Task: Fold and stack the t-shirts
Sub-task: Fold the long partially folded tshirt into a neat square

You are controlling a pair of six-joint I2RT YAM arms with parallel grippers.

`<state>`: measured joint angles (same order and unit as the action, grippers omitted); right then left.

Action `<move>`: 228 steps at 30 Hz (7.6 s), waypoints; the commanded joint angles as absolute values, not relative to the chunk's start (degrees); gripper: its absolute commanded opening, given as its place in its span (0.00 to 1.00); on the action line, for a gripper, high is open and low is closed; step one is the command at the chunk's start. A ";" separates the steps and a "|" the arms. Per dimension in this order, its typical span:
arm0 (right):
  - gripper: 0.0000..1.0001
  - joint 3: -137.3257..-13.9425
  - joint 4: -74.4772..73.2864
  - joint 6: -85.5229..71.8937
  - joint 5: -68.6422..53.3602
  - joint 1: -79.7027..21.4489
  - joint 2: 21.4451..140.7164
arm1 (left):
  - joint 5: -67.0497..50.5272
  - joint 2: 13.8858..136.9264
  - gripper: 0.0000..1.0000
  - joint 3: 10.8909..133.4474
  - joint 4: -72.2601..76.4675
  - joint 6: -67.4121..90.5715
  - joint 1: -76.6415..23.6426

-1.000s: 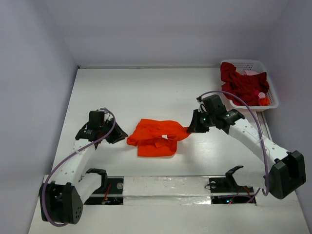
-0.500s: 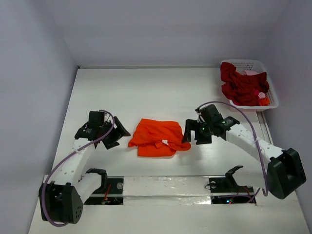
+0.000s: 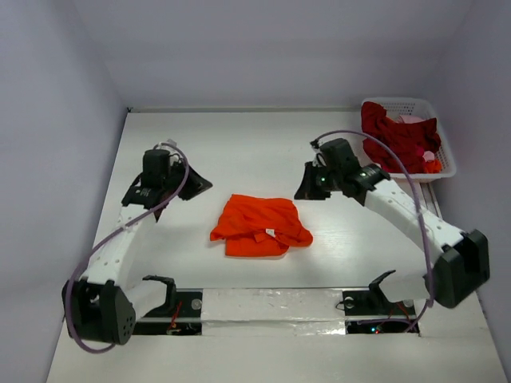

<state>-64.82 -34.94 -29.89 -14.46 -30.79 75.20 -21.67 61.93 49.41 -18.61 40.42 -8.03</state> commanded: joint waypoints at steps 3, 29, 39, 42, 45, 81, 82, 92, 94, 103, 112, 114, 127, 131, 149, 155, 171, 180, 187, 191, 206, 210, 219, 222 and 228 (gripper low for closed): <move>0.00 -66.01 -31.47 -29.70 -17.92 -33.22 83.83 | -27.84 70.48 0.00 45.45 -8.19 42.19 -13.44; 0.00 -70.93 -26.02 -31.55 -19.77 -42.01 95.62 | -23.47 84.81 0.00 49.75 -8.62 41.48 -25.22; 0.00 -71.89 -25.22 -31.64 -19.60 -43.07 97.20 | -23.46 89.29 0.00 51.59 -8.26 39.99 -25.75; 0.00 -72.86 -25.05 -31.55 -19.34 -43.07 98.26 | -23.47 89.12 0.00 51.42 -8.44 39.99 -26.28; 0.00 -74.00 -24.52 -31.64 -19.42 -43.07 99.49 | -23.55 88.16 0.00 51.07 -9.23 40.08 -26.89; 0.00 -83.67 -24.96 -35.42 -16.88 -43.07 112.94 | -24.52 86.57 0.00 41.76 -11.78 38.85 -29.09; 0.00 -84.02 -25.22 -35.33 -16.61 -43.07 112.94 | -24.52 86.31 0.00 40.18 -11.95 38.93 -29.09; 0.00 -87.45 -26.46 -34.72 -16.70 -43.07 114.78 | -24.43 68.68 0.00 32.70 -24.94 39.99 -32.17; 0.00 -87.80 -26.19 -34.89 -17.40 -43.07 115.14 | -22.77 62.93 0.00 33.84 -27.69 41.75 -32.17; 0.00 -84.99 -27.94 -32.96 -15.04 -43.07 110.58 | -20.57 68.38 0.00 43.05 -25.05 42.19 -32.17; 0.00 -76.92 -25.23 -34.71 -15.55 -43.07 106.26 | -17.49 77.87 0.00 47.73 -18.46 42.27 -32.17; 0.00 -75.33 -24.35 -35.15 -15.64 -43.07 105.30 | -16.79 80.31 0.00 48.25 -18.02 41.93 -32.17; 0.00 -70.40 -22.15 -35.33 -15.56 -43.07 104.68 | -15.21 86.57 0.00 50.27 -14.32 41.84 -32.17; 0.00 -70.84 -22.41 -35.24 -15.56 -43.07 105.03 | -16.08 87.27 0.00 52.64 -14.85 41.31 -32.17; 0.00 -72.42 -24.17 -34.89 -15.73 -43.07 103.10 | -16.17 93.69 0.00 53.53 -10.81 40.78 -32.17; 0.00 -70.58 -23.73 -35.07 -15.03 -43.07 101.08 | -15.73 96.94 0.00 52.39 -8.27 41.13 -32.17; 0.00 -67.15 -21.18 -34.80 -15.91 -43.07 102.92 | -16.08 101.86 0.00 54.75 -5.62 42.19 -32.17; 0.00 -67.68 -21.27 -34.98 -15.99 -43.07 103.36 | -14.50 104.49 0.00 57.65 -7.29 42.45 -31.64; 0.00 -65.66 -20.30 -35.33 -16.88 -43.07 103.01 | -13.80 107.84 0.00 60.47 -7.47 42.45 -30.59; 0.00 -64.17 -19.60 -35.59 -17.05 -43.07 102.74 | -13.36 108.72 0.00 62.14 -8.09 42.28 -29.36; 0.00 -57.84 -18.81 -36.56 -17.05 -43.59 97.74 | -12.75 111.97 0.00 65.74 -9.32 40.61 -26.54; 0.00 -56.87 -19.95 -36.65 -16.53 -44.21 95.37 | -12.74 112.24 0.00 65.13 -8.96 40.61 -26.02; 0.00 -53.97 -21.18 -36.74 -16.08 -44.21 92.29 | -12.48 112.33 0.00 64.25 -8.35 40.87 -24.97; 0.00 -52.91 -20.83 -37.00 -16.26 -44.21 91.85 | -12.22 112.50 0.00 64.42 -8.35 40.96 -24.44; 0.00 -51.50 -20.30 -37.18 -16.17 -44.21 91.76 | -12.48 113.55 0.00 65.30 -8.61 40.78 -22.59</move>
